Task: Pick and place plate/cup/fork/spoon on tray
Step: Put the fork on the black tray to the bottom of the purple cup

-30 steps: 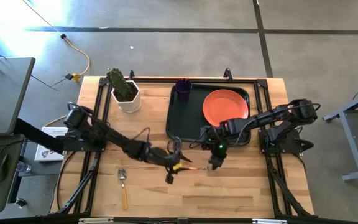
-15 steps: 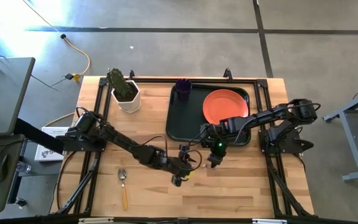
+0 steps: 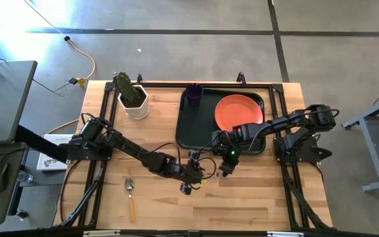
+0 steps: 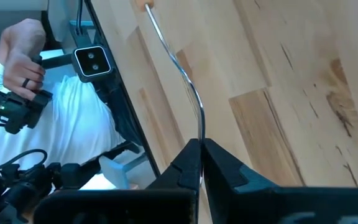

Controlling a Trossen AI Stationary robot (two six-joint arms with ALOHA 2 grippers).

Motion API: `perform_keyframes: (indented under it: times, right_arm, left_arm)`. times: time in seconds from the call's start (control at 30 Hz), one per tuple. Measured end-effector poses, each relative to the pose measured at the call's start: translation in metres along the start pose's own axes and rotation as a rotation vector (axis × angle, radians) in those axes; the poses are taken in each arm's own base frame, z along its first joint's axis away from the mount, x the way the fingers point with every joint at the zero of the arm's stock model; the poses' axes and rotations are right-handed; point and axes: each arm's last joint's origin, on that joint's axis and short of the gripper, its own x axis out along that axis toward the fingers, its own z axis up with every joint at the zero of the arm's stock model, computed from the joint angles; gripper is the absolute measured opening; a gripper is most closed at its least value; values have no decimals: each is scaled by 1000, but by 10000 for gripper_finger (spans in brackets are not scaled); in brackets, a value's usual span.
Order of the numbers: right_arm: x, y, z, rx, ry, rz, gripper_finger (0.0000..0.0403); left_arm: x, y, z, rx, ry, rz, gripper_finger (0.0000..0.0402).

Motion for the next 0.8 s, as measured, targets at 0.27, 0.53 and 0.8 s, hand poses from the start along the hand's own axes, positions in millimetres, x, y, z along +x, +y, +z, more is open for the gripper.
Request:
perform_keyframes:
  times: [0.27,0.53,0.8]
  right_arm:
    - [0,0,0,-50,-6,-13,0]
    - [-2,-1,0,-177,-46,-72,29]
    - [-40,10,-20,-228,-154,-195,84]
  left_arm:
    - [-1,-2,0,-19,5,4,44]
    - [1,1,-4,-125,39,5,56]
    - [6,19,-13,-271,105,120,48]
